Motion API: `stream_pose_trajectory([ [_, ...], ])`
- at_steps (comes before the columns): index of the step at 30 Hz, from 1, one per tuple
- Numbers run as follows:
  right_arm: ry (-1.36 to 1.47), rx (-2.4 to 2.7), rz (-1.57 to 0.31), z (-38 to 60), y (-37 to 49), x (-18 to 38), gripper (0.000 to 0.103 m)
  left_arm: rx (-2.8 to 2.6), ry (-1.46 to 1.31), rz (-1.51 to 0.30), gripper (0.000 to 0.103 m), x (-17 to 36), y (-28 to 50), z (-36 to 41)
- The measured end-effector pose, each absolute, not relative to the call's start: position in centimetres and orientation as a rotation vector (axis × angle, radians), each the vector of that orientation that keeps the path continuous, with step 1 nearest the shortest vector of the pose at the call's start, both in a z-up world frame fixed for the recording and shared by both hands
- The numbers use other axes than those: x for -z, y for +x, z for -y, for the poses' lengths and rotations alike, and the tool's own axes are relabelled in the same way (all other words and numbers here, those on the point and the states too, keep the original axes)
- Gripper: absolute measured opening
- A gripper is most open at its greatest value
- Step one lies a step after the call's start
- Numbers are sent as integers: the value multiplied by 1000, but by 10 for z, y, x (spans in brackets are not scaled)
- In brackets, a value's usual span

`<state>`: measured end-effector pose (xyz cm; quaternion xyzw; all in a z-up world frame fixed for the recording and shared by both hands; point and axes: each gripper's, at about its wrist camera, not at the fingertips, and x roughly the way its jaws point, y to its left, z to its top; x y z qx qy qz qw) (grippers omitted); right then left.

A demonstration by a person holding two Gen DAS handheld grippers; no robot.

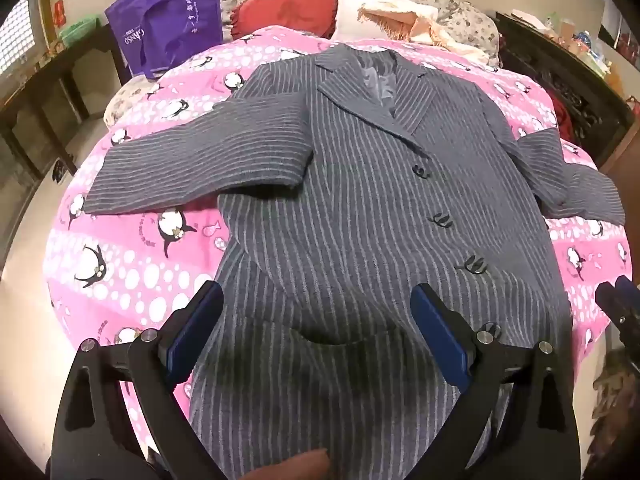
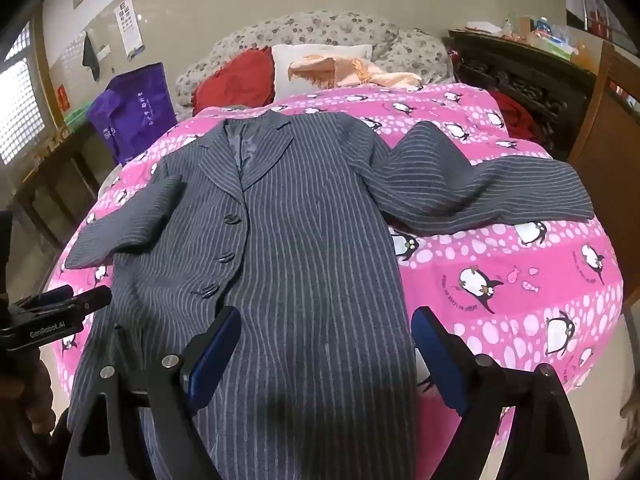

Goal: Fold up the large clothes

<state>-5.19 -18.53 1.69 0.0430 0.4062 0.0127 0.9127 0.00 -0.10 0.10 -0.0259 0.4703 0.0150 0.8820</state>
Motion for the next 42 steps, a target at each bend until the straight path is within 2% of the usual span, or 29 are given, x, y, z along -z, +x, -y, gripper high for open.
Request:
stream_pose_trajectory([
  [34, 61, -20, -848, 178, -52, -12, 85, -66, -57, -1003, 95, 13, 3, -1],
  [42, 11, -43, -778, 169, -59, -26, 86, -67, -56, -1002, 95, 15, 3, 1],
])
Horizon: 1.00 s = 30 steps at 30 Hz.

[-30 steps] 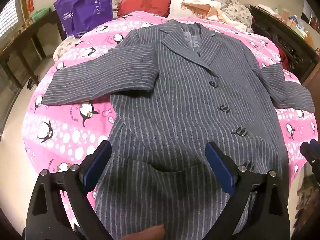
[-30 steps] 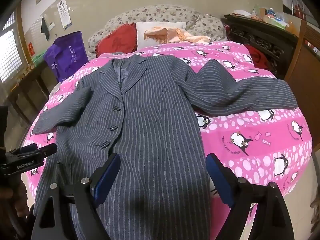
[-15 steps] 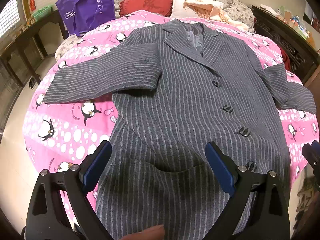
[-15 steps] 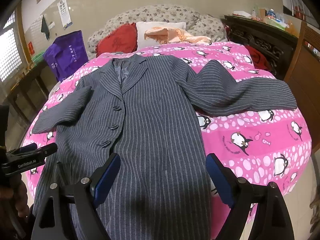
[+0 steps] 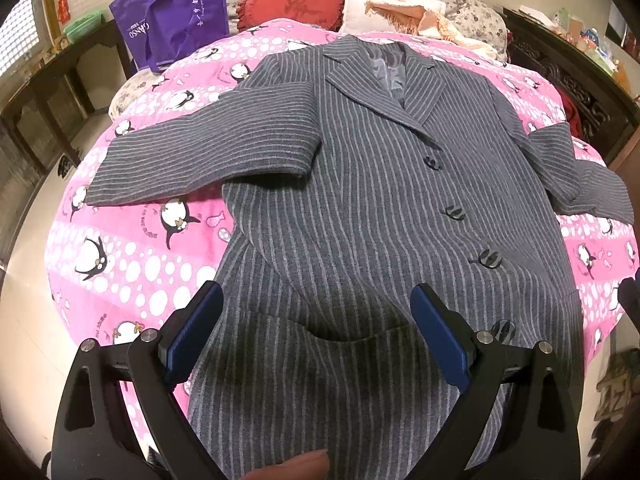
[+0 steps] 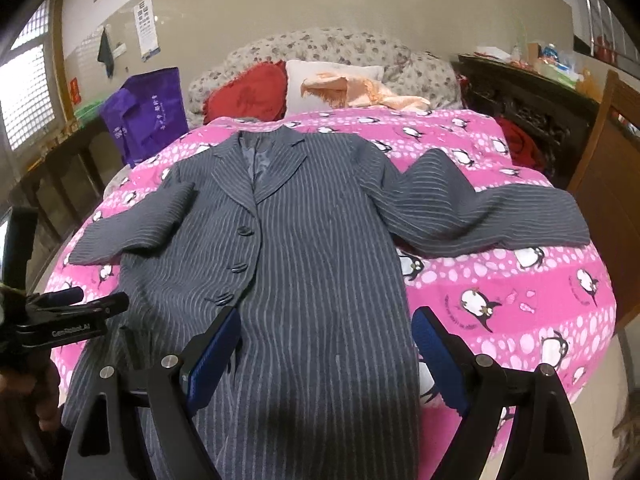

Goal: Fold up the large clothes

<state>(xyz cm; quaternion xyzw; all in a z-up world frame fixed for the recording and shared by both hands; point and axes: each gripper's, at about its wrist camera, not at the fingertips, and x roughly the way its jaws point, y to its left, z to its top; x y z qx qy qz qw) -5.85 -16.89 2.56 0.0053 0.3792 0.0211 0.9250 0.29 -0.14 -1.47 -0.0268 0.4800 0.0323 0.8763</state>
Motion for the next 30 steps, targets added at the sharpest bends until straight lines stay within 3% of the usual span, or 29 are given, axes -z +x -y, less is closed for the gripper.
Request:
stream_pose_trajectory([
  [10, 22, 63, -765, 176, -57, -23, 86, -67, -58, -1002, 95, 15, 1, 2],
  [19, 21, 114, -907, 183, -45, -2, 86, -73, -73, -1001, 95, 17, 0, -1],
  [30, 18, 123, -934, 184, -44, 7, 86, -65, -73, -1018, 95, 25, -1, 4],
])
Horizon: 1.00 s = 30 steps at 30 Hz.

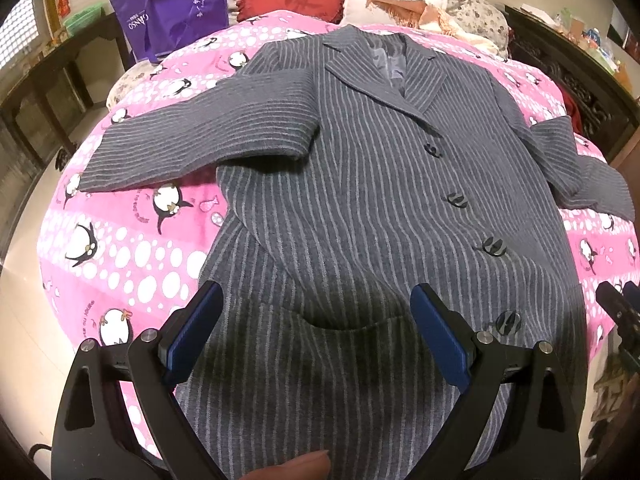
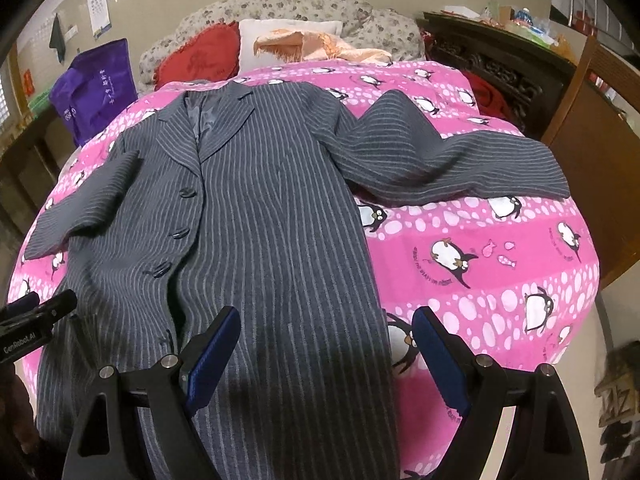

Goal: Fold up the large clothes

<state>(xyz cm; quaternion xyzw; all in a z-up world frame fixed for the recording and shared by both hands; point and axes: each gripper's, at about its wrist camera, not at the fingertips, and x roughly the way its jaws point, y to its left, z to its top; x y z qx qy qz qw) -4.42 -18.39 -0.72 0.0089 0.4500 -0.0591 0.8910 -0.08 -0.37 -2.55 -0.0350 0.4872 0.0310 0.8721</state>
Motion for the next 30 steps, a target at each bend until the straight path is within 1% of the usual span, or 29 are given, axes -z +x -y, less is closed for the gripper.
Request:
stream_pose_trajectory([
  [19, 44, 98, -949, 183, -37, 18, 86, -66, -67, -1057, 95, 40, 4, 9],
  [30, 45, 91, -937, 183, -38, 16, 86, -71, -64, -1047, 95, 37, 4, 8],
])
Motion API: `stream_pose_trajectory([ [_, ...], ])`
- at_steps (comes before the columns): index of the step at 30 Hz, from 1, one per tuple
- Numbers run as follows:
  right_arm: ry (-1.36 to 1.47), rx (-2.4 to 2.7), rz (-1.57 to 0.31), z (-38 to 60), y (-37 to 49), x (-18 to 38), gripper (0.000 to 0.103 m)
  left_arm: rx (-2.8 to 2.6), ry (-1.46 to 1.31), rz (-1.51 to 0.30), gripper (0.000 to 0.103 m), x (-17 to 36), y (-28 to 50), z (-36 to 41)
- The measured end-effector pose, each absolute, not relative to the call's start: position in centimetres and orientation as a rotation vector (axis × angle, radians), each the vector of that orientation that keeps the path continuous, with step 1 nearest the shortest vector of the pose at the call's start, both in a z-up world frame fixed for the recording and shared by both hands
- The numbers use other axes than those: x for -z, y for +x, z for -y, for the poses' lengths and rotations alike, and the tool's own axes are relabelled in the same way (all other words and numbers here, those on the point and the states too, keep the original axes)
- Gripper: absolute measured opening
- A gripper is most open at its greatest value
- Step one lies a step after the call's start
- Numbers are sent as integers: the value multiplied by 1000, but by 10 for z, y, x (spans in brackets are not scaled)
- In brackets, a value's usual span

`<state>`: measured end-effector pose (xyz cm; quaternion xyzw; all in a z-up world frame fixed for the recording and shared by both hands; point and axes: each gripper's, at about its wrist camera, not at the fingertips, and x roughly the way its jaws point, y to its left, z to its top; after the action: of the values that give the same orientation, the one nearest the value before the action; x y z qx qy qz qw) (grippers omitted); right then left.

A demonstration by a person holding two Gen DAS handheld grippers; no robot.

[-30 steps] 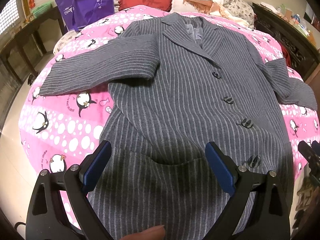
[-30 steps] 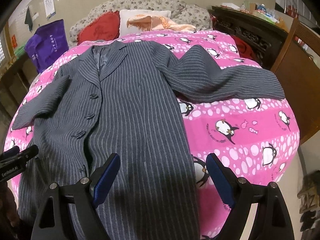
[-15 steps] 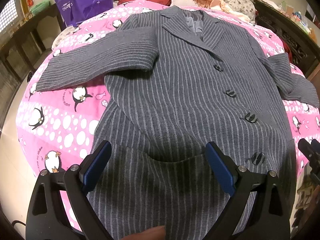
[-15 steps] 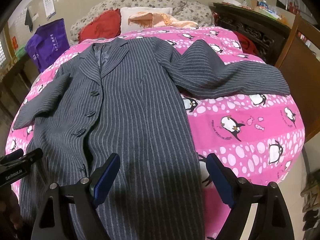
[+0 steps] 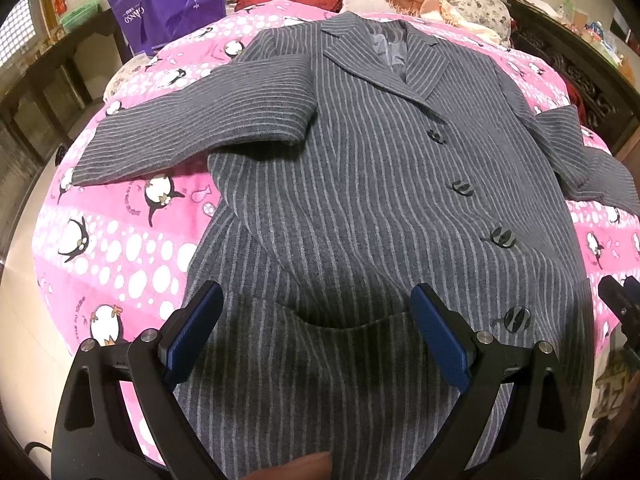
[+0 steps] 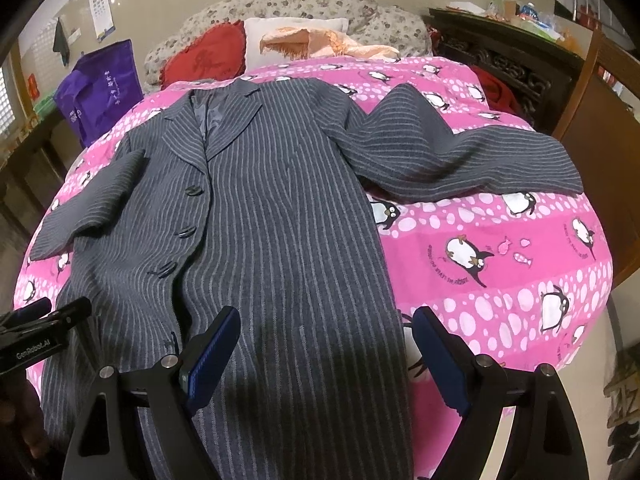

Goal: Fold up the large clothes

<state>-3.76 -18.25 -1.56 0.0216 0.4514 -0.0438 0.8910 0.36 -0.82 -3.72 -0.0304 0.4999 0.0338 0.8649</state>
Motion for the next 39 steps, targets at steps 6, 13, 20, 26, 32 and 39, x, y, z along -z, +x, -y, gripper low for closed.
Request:
stream_pose_trajectory([
  [6, 44, 91, -932, 182, -39, 14, 86, -70, -65, -1048, 95, 36, 3, 8],
  [13, 44, 90, -931, 181, -39, 14, 86, -67, -65, -1049, 95, 37, 3, 8],
  [20, 44, 90, -933, 180, -39, 14, 86, -66, -64, -1049, 95, 38, 3, 9],
  [26, 43, 89, -933, 180, -39, 14, 86, -65, -65, -1052, 95, 39, 3, 8],
  [32, 36, 84, -930, 175, -40, 13, 86, -64, -65, -1051, 95, 39, 2, 9],
  [39, 37, 82, -932, 174, -39, 14, 86, -65, -67, -1052, 95, 39, 3, 9],
])
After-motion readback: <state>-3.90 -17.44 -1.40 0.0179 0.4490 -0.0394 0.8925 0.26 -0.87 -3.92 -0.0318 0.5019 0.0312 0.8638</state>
